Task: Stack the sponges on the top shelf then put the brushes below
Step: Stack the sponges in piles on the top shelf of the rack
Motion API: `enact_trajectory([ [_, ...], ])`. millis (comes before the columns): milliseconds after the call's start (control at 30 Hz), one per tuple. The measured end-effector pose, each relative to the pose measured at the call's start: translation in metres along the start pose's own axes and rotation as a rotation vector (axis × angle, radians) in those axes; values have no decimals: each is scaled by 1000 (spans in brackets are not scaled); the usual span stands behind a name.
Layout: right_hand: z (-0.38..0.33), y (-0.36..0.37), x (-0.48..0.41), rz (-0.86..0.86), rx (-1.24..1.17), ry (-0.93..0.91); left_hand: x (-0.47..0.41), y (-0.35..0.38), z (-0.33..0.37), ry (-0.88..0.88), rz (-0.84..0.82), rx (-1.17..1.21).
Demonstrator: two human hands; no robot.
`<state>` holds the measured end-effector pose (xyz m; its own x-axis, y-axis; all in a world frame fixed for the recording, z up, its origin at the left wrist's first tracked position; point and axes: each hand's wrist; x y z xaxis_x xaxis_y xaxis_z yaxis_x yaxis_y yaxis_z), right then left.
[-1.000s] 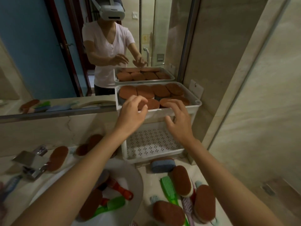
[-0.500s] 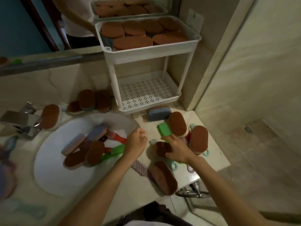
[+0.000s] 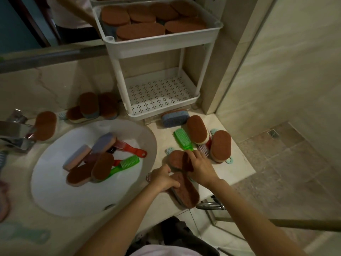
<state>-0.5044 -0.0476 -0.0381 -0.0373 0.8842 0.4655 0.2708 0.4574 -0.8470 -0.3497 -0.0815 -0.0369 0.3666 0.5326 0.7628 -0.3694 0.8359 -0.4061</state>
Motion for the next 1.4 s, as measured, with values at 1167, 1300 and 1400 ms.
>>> enact_trajectory([
  [1167,-120,-330,-47,744,-532,-237,147,-316,148,662,786,586],
  [1300,-126,-364,-77,645,-525,-148,122,-361,154,524,813,568],
  [1400,-130,-374,-102,620,-496,-123,100,-385,158,442,804,523],
])
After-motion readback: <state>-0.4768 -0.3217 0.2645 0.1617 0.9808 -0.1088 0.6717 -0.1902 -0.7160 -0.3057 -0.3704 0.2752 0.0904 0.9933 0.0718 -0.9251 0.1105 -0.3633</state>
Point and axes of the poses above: each hand's wrist, its own x-axis away from the middle knuckle, its own y-axis out of the palm, z = x × y, and after that the axes turned 14 degrees about -z, right-handed
